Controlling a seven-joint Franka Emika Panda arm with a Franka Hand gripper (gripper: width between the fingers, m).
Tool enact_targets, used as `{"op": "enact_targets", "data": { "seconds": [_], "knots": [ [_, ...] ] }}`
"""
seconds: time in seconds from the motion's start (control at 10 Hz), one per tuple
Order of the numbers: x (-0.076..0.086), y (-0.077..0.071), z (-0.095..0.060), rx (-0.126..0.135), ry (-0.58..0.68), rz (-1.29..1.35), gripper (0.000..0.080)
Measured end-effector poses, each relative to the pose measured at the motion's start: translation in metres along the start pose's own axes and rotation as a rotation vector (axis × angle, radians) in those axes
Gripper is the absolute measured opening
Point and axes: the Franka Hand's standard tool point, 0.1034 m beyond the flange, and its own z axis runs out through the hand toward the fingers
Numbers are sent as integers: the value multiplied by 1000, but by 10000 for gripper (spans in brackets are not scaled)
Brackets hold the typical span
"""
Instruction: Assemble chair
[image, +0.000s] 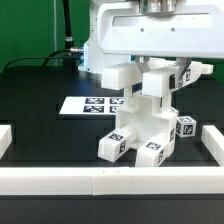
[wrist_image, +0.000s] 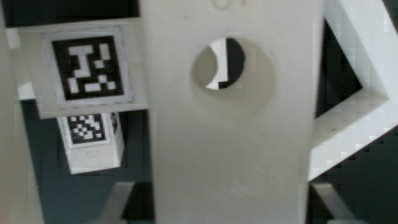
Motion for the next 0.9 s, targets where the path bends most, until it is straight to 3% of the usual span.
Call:
{"op": "enact_targets", "data": {
  "seconds": [0.9],
  "knots": [
    [6, 5, 1, -3, 5, -1, 285]
  ]
}}
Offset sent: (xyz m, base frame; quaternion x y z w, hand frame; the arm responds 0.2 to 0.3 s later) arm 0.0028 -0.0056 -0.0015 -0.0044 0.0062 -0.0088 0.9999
